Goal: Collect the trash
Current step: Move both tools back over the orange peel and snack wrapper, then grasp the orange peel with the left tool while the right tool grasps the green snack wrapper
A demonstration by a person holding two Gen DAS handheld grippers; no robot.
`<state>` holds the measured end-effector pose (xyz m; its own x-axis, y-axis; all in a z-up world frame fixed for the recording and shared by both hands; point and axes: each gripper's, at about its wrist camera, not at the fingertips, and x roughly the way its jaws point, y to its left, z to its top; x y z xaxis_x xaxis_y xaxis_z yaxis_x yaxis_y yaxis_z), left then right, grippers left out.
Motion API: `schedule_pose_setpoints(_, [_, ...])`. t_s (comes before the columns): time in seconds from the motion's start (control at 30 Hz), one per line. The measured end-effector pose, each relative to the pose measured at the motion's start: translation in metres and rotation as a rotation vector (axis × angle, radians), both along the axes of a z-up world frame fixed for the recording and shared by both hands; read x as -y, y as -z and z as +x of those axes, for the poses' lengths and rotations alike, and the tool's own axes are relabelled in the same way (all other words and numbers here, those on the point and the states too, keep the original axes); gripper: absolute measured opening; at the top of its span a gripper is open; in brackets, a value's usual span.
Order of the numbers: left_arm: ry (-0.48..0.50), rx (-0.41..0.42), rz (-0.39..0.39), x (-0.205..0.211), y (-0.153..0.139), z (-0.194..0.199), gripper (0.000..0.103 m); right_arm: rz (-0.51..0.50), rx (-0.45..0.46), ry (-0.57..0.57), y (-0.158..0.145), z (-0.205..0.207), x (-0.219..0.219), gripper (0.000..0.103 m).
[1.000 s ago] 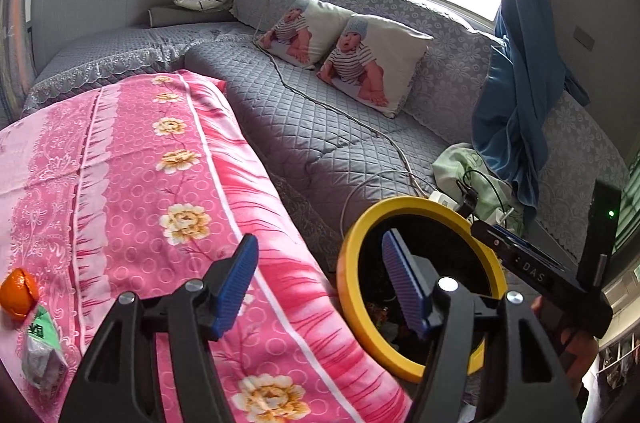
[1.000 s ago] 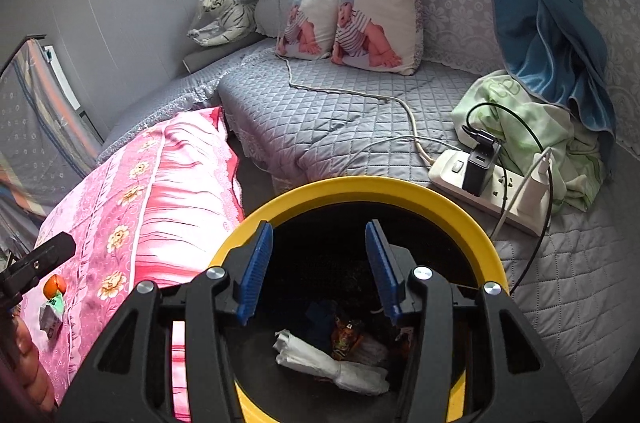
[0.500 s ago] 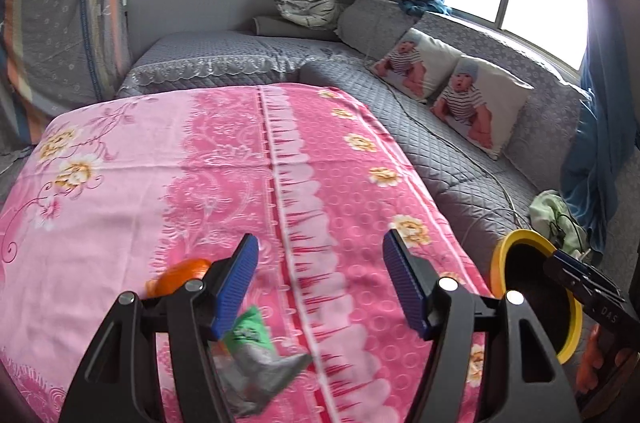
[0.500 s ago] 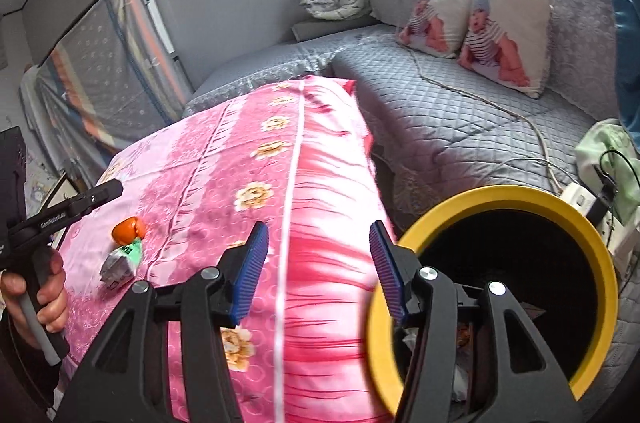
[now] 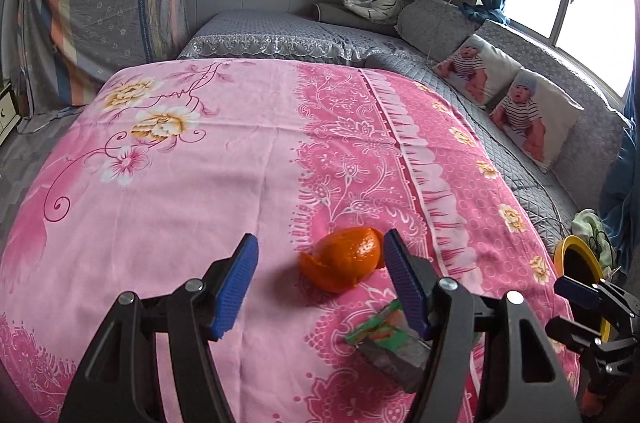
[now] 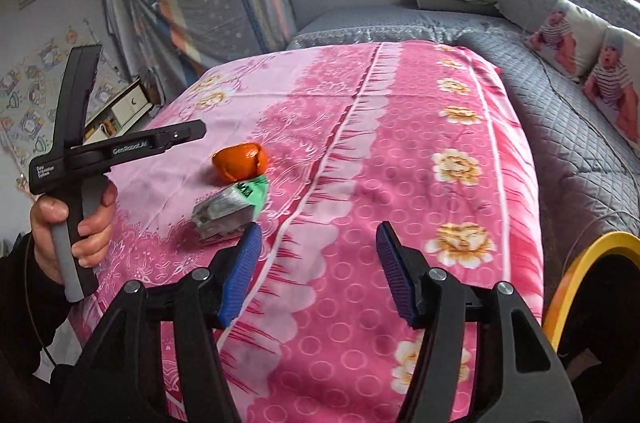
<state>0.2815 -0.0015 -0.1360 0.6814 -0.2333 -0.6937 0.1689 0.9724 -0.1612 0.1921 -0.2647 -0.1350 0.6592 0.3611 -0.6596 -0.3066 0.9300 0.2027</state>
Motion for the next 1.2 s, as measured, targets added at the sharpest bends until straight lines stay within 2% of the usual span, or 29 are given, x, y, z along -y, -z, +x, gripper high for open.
schedule_pose_setpoints(0.23, [0.034,-0.033,0.012,-0.006,0.014,0.002,0.062,-0.059,-0.024,-0.12,0.009,0.005,-0.049,0.06])
schedule_pose_setpoints(0.4, [0.064,-0.034,0.018,-0.003,0.016,0.001,0.062,-0.095,-0.033,-0.162,0.013,0.009,-0.07,0.061])
schedule_pose_setpoints(0.77, [0.119,-0.07,0.05,0.008,0.024,0.007,0.062,-0.114,-0.06,-0.188,0.021,0.024,-0.085,0.062])
schedule_pose_setpoints(0.9, [0.136,-0.074,0.086,0.014,0.026,0.01,0.062,-0.117,-0.065,-0.192,0.023,0.028,-0.087,0.062])
schedule_pose_setpoints(1.2, [0.133,-0.127,0.087,0.017,0.036,0.027,0.062,-0.104,-0.077,-0.197,0.025,0.034,-0.086,0.062])
